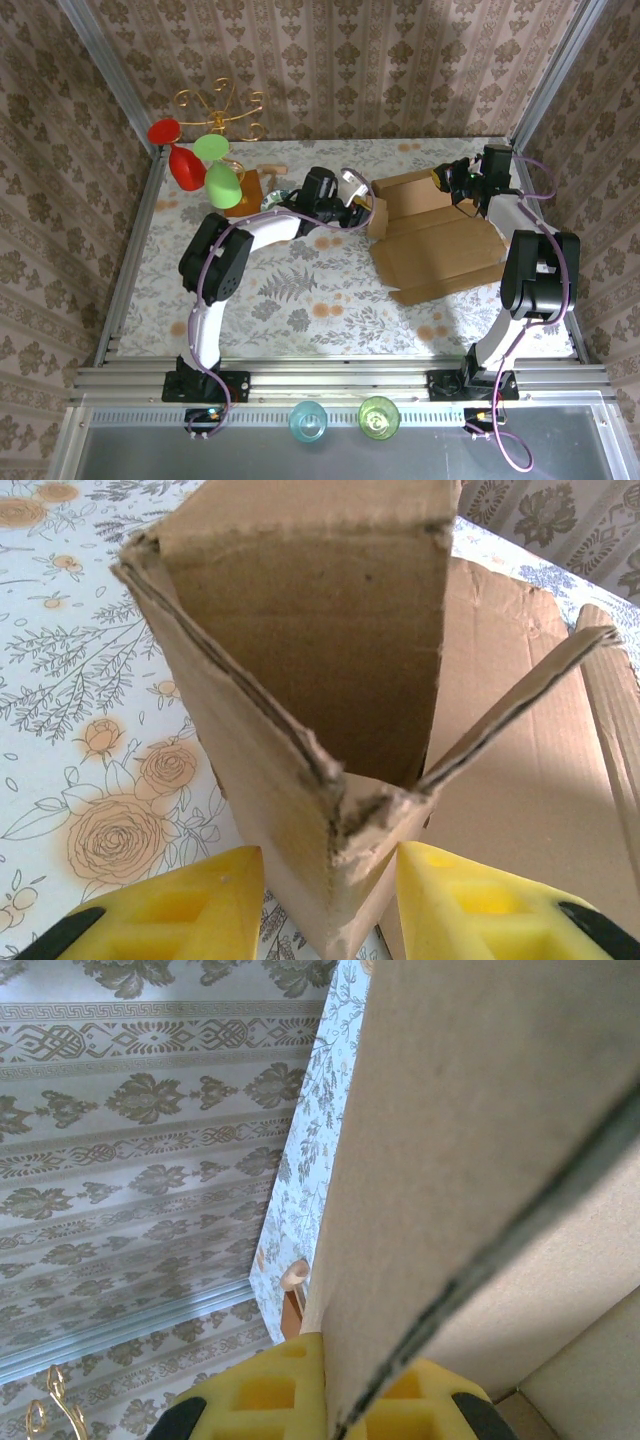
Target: Fold the paper box
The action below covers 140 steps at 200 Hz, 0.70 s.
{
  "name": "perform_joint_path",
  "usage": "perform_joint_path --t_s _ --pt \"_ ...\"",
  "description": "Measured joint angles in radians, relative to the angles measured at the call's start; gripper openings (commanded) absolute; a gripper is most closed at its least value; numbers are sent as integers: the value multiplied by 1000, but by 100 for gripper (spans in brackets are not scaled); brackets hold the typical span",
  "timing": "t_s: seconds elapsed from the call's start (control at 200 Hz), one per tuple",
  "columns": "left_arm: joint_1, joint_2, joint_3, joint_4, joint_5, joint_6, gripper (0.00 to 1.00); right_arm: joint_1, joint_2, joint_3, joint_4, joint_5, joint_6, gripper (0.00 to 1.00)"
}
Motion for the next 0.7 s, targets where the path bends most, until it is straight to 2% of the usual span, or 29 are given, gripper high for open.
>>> perform_joint_path --t_s 0.245,0.54,0.7 --pt "-19 0 0 20 -40 -33 40 9 0 -40 71 1 26 0" --pt "-51 7 1 54 -182 -95 41 12 0 -134 256 11 80 0" --pt "-72 21 13 67 -259 -113 48 14 0 -167 323 20 103 0"
